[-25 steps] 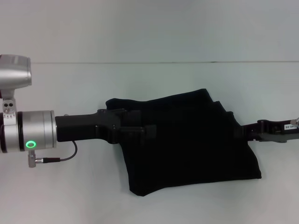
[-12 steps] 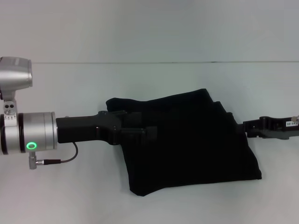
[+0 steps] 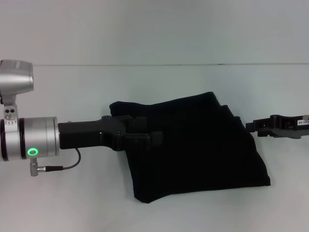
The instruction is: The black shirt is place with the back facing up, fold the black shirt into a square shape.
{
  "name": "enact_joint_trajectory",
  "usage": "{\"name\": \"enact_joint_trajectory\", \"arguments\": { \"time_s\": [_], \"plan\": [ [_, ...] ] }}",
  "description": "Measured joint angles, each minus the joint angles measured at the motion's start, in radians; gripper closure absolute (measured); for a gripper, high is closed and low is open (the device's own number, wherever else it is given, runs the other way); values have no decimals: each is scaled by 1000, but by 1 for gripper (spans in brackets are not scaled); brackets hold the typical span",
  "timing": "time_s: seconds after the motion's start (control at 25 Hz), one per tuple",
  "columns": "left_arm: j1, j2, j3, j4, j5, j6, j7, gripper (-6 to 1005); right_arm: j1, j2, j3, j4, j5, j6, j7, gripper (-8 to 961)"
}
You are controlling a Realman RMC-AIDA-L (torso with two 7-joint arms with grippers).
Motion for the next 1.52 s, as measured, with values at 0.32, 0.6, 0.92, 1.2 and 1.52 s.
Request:
{"name": "enact_joint_trajectory", "arguments": {
  "time_s": [0.32,0.6,0.92,1.2,1.52],
  "plan": [
    [-6,-2,0,-9,1,-1,3,106,11,15,-6,10,-4,7,-7,432],
    [-3,-2,0,-9,2,-3,6,107,16,30,-8,14,-6,25,-11,493],
    [0,0,0,-9,4,-3,6,109,14,35,-8,23,-2,46,-16,618],
    [0,1,1,-9,5,-1,3,110,13,32,-2,10,1,15,-28,757],
    [-2,-1,0,-9,6,-2,1,111,21,32,-4,-23,2,-18,-29,859]
  ]
}}
